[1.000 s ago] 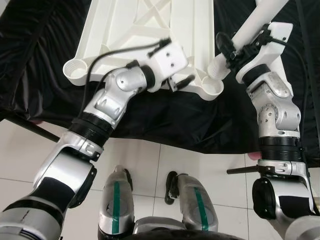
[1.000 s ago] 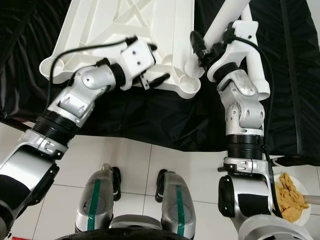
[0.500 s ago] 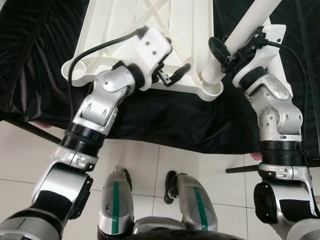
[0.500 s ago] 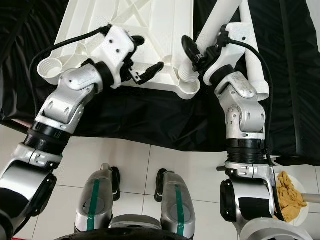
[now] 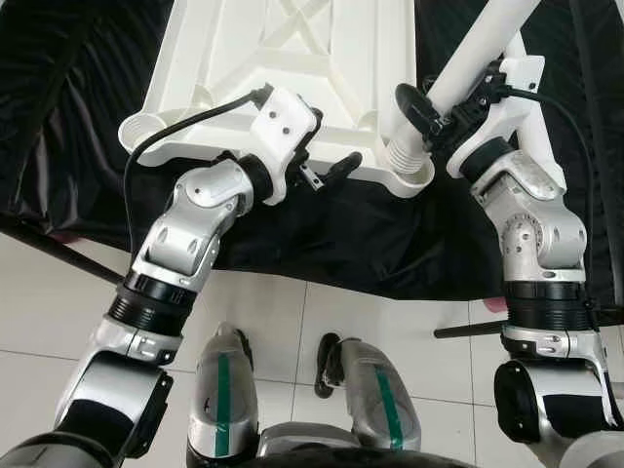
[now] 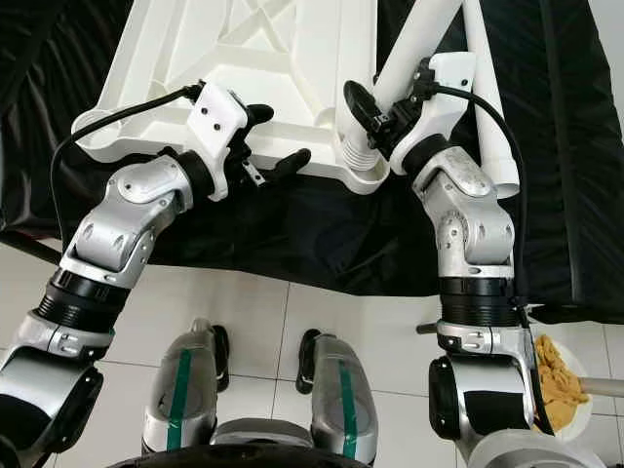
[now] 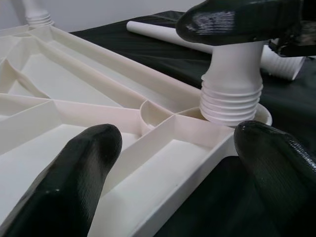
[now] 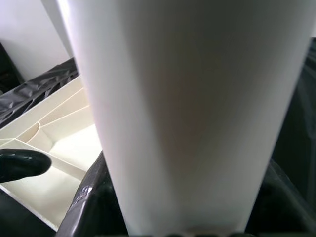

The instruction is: Building children table

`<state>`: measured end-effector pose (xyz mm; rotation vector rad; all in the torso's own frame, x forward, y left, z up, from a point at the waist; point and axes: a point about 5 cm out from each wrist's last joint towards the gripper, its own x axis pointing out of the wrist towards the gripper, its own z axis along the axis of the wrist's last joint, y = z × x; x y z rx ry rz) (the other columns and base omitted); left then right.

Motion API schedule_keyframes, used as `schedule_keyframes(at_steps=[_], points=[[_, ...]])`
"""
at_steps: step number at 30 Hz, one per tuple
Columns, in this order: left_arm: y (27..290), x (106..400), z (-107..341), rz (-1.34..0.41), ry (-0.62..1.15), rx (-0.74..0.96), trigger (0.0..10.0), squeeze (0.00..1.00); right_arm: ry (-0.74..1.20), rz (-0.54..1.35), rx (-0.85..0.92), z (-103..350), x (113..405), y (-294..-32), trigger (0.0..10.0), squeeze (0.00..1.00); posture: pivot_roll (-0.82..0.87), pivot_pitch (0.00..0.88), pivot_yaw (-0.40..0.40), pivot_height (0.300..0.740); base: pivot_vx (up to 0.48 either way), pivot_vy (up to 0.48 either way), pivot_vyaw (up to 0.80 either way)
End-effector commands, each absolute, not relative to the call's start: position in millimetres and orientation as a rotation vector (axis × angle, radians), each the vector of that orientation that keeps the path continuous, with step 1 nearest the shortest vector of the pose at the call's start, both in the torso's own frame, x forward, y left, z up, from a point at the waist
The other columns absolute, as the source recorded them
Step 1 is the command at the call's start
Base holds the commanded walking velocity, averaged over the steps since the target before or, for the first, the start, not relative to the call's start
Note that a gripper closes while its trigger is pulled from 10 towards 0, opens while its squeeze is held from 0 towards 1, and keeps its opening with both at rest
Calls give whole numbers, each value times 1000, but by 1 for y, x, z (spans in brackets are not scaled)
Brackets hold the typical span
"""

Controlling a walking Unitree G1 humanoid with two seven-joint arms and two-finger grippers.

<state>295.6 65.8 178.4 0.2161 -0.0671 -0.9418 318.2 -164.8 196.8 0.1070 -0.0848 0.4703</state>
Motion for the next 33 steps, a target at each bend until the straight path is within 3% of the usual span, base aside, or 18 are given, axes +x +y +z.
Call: schedule_keyframes(at_steps=[1,16,33], points=[[63,288,174,-994,-42,217,10000,0,-51,417,149,187,318,-176,10000,0,89,89,-96,740,0,0,0],[69,286,182,-969,-47,225,10000,0,-18,317,327,178,309,-191,10000,0,79,98,-99,740,0,0,0],[77,289,191,-911,-59,233,10000,0,48,378,181,154,301,-170,10000,0,91,108,-104,740,0,0,0]])
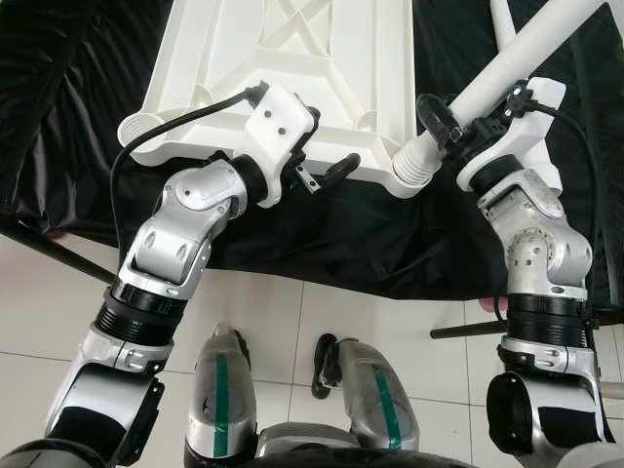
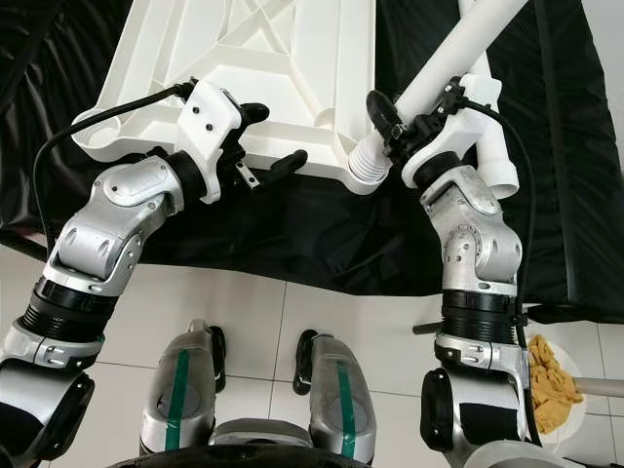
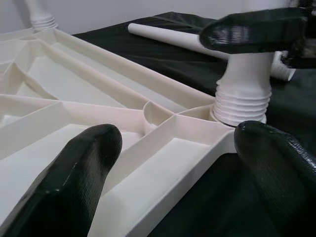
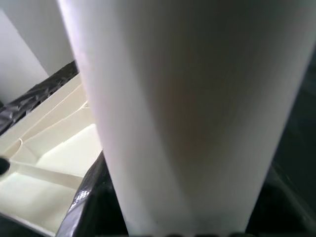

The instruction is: Building children table

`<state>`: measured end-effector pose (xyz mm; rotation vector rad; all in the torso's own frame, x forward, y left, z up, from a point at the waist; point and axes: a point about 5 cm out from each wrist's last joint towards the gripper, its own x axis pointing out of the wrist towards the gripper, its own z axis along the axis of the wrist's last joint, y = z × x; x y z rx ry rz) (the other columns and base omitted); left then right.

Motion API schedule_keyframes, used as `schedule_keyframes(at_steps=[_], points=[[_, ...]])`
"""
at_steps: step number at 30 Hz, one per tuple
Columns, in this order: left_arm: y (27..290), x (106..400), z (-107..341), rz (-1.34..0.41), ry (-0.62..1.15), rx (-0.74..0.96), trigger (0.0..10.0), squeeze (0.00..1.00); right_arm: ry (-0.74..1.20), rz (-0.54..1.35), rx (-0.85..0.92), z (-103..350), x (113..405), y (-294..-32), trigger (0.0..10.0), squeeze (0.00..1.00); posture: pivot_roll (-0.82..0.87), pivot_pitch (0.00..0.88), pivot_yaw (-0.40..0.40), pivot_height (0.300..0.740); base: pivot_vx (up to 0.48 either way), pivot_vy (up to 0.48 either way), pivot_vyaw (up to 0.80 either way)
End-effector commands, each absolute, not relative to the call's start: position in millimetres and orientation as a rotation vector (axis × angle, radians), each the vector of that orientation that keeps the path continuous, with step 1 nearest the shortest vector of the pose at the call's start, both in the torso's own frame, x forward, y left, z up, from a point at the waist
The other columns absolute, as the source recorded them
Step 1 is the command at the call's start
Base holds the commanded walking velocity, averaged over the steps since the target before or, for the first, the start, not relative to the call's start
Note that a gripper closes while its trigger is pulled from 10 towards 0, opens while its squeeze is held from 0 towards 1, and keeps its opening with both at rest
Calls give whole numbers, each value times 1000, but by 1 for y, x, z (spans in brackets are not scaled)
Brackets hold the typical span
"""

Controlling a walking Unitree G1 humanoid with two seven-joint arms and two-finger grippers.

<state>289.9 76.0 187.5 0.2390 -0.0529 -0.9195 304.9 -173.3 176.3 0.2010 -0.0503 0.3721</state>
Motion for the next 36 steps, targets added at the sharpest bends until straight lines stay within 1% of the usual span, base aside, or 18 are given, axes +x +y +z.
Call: schedule_keyframes(at_steps=[1,6,11,16,26,36], points=[[77,289,191,-909,-60,232,10000,0,47,382,170,153,300,-169,10000,0,90,109,-105,740,0,0,0],[80,289,193,-895,-64,233,10000,0,30,395,149,152,296,-168,10000,0,90,109,-104,740,0,0,0],[82,290,195,-889,-68,234,10000,0,45,381,151,146,295,-171,10000,0,90,111,-105,740,0,0,0],[83,290,197,-880,-71,235,10000,0,42,371,105,142,295,-176,10000,0,91,113,-104,740,0,0,0],[86,290,200,-870,-75,242,10000,0,38,459,-8,139,293,-162,10000,0,96,111,-104,740,0,0,0],[90,290,202,-854,-80,247,10000,0,5,546,-71,139,288,-150,10000,0,100,103,-108,740,0,0,0]])
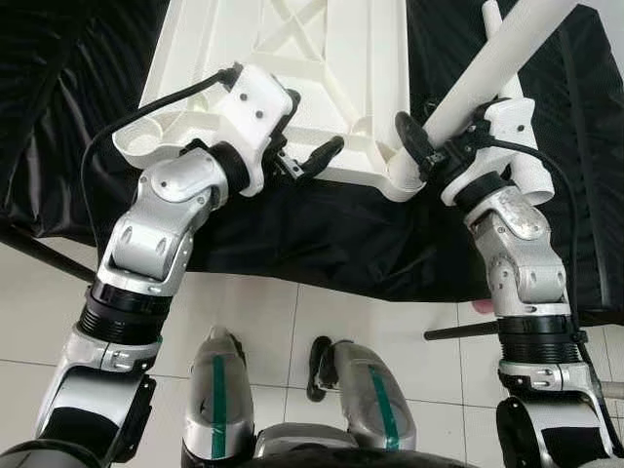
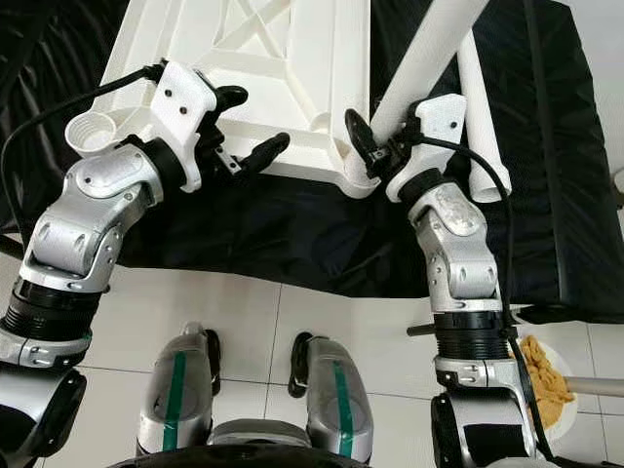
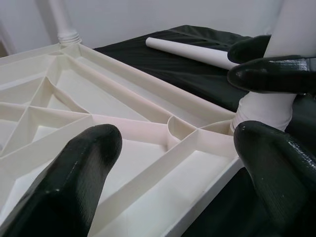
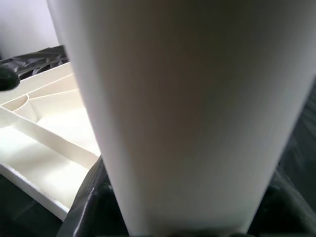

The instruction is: Building children table

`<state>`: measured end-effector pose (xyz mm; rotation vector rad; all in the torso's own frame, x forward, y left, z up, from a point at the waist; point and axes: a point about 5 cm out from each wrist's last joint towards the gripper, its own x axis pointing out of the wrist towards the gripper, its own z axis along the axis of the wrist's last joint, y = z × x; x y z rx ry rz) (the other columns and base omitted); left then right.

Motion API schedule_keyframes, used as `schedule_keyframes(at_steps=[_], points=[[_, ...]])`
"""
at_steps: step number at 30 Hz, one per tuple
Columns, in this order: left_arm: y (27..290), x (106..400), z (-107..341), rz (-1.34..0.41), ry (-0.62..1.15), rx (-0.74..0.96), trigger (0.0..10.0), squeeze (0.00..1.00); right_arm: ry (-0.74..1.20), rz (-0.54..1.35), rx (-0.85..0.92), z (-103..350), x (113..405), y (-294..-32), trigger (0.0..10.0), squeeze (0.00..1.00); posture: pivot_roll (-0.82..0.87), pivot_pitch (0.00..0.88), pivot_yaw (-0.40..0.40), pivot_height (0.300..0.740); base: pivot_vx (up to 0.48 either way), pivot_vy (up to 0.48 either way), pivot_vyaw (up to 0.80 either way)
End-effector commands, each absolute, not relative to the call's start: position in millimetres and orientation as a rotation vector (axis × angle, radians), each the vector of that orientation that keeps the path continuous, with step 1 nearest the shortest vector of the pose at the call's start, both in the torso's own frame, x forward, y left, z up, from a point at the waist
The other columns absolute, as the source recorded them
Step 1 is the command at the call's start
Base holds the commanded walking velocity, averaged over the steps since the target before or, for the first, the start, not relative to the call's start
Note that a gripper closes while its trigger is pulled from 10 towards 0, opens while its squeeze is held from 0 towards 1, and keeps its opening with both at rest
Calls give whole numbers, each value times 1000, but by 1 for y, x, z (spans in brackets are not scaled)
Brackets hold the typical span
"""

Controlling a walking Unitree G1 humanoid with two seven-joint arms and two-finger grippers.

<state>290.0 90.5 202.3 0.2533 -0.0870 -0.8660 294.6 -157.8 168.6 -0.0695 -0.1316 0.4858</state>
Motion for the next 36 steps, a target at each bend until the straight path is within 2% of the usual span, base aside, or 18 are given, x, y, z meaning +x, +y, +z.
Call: schedule_keyframes(at_steps=[1,12,18,22,36], points=[[91,290,202,-851,-81,248,10000,0,-3,565,-79,139,286,-147,10000,0,100,102,-108,740,0,0,0],[92,290,204,-844,-84,254,10000,0,10,555,-42,134,285,-148,10000,0,100,100,-107,740,0,0,0],[93,290,205,-848,-87,258,10000,0,71,413,112,122,292,-171,10000,0,97,102,-102,740,0,0,0],[93,289,206,-849,-89,260,10000,0,94,381,153,119,293,-176,10000,0,98,102,-99,740,0,0,0],[95,289,210,-845,-95,273,10000,0,148,361,170,116,303,-172,10000,0,107,111,-97,740,0,0,0]])
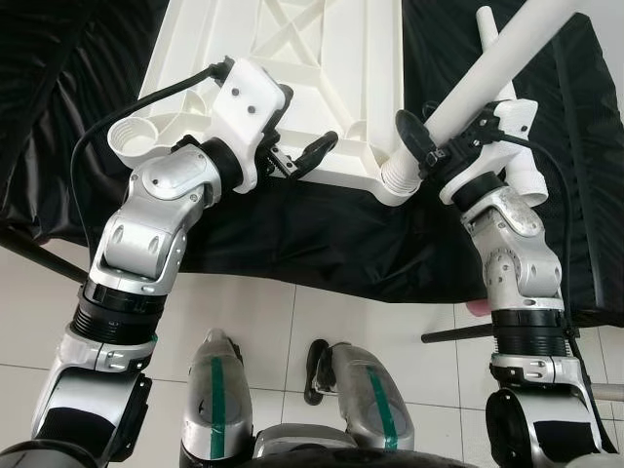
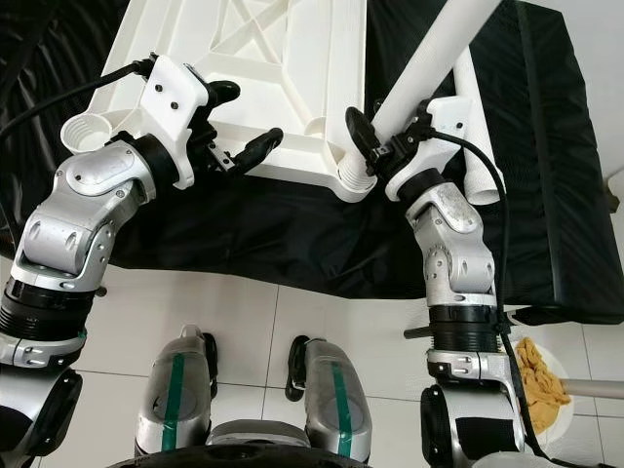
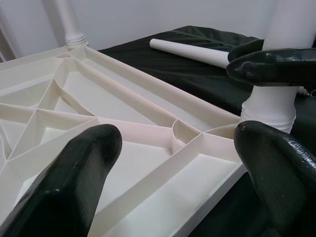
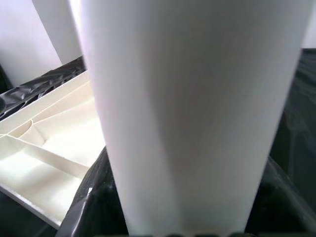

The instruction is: Building children table

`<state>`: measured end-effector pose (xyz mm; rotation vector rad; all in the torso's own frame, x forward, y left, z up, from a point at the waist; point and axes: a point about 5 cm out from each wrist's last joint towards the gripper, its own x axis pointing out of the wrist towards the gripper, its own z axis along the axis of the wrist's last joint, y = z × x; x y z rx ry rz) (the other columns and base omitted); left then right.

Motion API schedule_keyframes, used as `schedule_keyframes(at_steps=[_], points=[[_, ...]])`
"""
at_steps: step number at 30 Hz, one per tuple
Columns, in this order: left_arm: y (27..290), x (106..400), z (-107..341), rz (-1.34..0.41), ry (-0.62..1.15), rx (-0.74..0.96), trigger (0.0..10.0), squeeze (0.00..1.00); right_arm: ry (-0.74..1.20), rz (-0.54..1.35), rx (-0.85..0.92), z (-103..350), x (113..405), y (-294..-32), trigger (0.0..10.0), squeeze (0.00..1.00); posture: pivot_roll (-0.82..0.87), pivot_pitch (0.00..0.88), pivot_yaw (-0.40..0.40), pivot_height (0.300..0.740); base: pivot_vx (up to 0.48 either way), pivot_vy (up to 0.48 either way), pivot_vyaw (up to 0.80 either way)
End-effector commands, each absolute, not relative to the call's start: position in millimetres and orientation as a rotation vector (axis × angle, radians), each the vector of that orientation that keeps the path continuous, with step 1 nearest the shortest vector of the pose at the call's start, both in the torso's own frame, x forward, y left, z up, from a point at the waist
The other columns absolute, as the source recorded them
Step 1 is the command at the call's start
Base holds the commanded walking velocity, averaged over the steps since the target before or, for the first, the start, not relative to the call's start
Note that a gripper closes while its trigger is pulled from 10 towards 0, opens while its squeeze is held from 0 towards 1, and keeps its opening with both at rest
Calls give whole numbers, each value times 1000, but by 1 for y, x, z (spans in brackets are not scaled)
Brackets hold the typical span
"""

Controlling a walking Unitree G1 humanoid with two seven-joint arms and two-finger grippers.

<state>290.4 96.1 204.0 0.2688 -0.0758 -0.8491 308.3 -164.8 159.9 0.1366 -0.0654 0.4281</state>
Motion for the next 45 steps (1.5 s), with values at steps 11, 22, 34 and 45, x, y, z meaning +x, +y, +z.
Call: schedule_keyframes(at_steps=[11,22,34,45], points=[[99,287,212,-832,-97,278,10000,0,71,321,218,113,293,-182,10000,0,115,125,-98,740,0,0,0],[101,288,214,-822,-98,281,10000,0,-50,381,201,127,286,-174,10000,0,116,135,-95,740,0,0,0],[103,288,217,-810,-103,282,10000,0,-109,460,42,126,278,-159,10000,0,117,138,-96,740,0,0,0],[105,289,218,-799,-105,284,10000,0,-150,538,-67,134,280,-145,10000,0,122,136,-96,740,0,0,0]])
